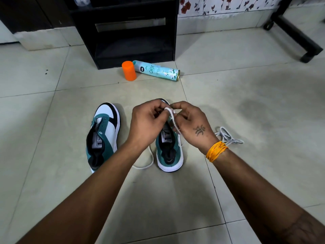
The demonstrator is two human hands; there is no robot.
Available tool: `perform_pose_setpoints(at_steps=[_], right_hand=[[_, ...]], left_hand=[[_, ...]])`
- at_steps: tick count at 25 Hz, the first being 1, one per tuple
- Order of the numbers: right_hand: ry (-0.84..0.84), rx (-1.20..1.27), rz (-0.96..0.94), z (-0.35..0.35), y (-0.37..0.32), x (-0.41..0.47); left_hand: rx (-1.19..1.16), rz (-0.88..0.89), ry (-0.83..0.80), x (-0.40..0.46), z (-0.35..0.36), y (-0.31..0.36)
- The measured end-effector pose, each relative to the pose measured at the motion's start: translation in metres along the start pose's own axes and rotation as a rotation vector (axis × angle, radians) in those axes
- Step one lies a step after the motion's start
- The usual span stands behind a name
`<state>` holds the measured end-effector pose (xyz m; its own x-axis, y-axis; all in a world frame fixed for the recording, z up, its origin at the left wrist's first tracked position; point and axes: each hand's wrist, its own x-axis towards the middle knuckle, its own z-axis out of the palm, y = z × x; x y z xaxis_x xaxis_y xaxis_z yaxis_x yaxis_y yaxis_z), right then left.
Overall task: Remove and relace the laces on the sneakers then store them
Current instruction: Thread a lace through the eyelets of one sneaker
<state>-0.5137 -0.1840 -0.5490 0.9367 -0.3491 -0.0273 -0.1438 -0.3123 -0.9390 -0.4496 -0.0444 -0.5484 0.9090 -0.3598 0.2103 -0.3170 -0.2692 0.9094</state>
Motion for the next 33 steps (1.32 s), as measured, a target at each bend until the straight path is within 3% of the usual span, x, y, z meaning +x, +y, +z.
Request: perform_pose_setpoints(at_steps=[4, 9, 14, 16, 20, 25, 30, 33], right_hand=[[-0.044, -0.045, -0.107, 0.010, 0.000, 0.006], [0.088, -0.272, -0.018, 0.002, 0.029, 0.006], [-0.051, -0.073, -0.206, 0.008, 0.004, 0.004], [-0.009, -0.078, -0.238, 0.007, 0.000, 0.007], [0.087, -0.348, -0.244, 0.003, 0.016, 0.012], [0.163, -0.529, -0.156, -0.002, 0.019, 0.014], [0.073, -0.412, -0.388, 0.004, -0.006, 0.008], [0.190, -0.497, -0.299, 0.003, 0.009, 0.011]], left_hand=[[-0.095, -0.031, 0.058, -0.002, -0.007, 0.006], [-0.124, -0.085, 0.096, -0.003, -0.018, -0.008], [-0.128, -0.035, 0.052, -0.005, -0.011, 0.006], [-0.157, -0.040, 0.056, -0.003, -0.009, 0.009], [-0.180, -0.073, 0.064, -0.005, -0.011, 0.007], [-0.265, -0.130, 0.107, -0.004, -0.008, 0.006], [-0.266, -0.125, 0.064, -0.007, -0.006, 0.006], [-0.274, -0.124, 0.122, -0.004, -0.009, 0.005]])
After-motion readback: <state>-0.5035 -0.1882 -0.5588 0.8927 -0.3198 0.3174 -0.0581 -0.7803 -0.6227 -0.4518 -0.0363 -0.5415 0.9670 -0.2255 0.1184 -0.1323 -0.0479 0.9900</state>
